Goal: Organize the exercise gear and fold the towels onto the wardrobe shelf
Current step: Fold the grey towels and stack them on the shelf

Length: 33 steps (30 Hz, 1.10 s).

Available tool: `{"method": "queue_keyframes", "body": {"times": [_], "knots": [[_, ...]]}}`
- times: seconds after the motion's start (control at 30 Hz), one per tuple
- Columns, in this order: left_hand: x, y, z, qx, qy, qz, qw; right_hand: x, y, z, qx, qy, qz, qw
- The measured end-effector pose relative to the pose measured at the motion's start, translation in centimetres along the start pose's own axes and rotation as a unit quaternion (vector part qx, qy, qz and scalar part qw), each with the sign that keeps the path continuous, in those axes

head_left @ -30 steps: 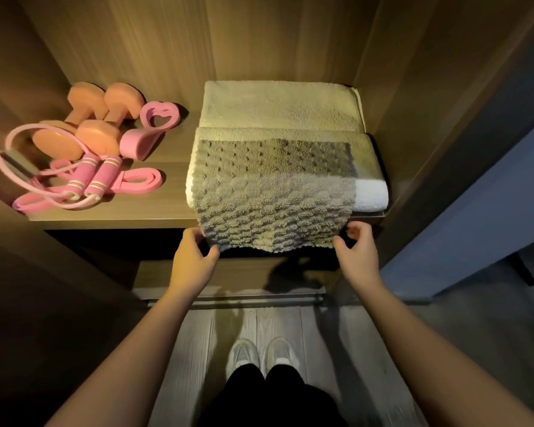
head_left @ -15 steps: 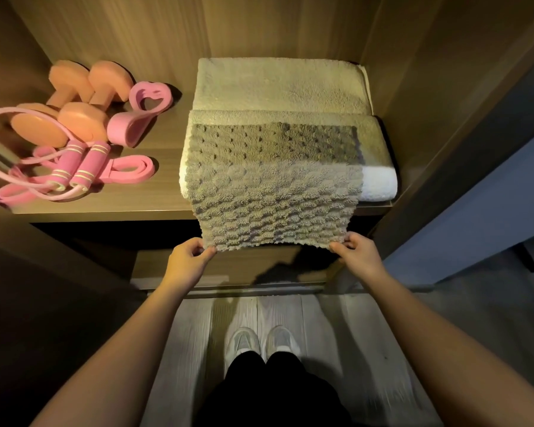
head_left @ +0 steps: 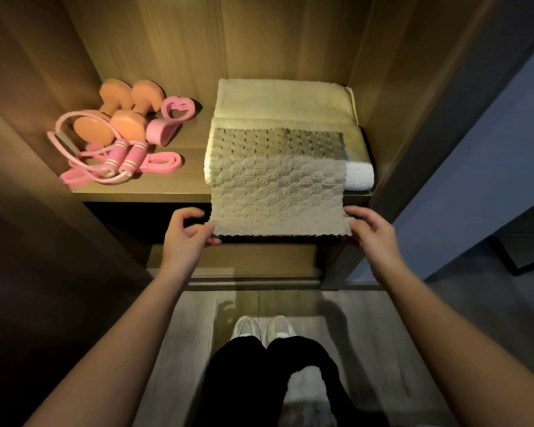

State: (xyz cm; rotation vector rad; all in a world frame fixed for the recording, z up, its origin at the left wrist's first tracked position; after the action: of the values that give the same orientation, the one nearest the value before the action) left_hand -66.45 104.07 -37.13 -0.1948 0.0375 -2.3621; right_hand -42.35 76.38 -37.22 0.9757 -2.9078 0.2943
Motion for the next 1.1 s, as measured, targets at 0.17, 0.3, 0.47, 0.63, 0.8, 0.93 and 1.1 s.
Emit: {"method": "queue_keyframes", "body": {"times": [0.17,0.3,0.47,0.63,0.8,0.93,1.1], "knots": [[-0.9,-0.4,3.5,0.043,0.024,-0.050,0.998,-1.0,-0.5,-4.7,0.002,-0.019,-0.042,0.999],[-3.3,-0.3,5.8,-0.028,0.044,-0.060,0.997,-3.2,-1.0,-7.8,0.080,-0.050,-0.027,0.995],[-7.5,-1.2,9.9,-0.171,0.108,0.044,0.978,-7.3,-1.2,-10.6,0.172,-0.075,0.025,0.982],[-13.0,-0.6,11.1,-0.216,0.091,0.078,0.969,-12.0,-0.5,-10.6,0.164,-0.032,0.031,0.985],[-17.8,0.2,10.8,-0.262,0.063,0.090,0.959,-16.0,-0.5,-9.8,0.177,0.022,0.047,0.983],[-19.5,0.8,10.7,-0.335,0.073,0.093,0.935,-18.1,0.1,-9.6,0.284,0.010,0.041,0.958],[-20.7,1.9,9.8,-0.416,0.063,0.060,0.905,-19.9,0.6,-9.0,0.366,0.045,0.040,0.929]]}}
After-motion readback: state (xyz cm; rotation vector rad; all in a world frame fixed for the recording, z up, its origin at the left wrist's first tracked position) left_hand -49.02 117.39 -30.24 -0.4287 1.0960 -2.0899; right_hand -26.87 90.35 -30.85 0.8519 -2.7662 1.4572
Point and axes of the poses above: each hand's wrist, its own x-axis away from the middle knuckle, its own y-axis out of the palm, z = x × y, the point moved 8 cm from there along -x, towards the middle knuckle, and after that the axes turned 11 degrees about -z, right-handed, at the moved point
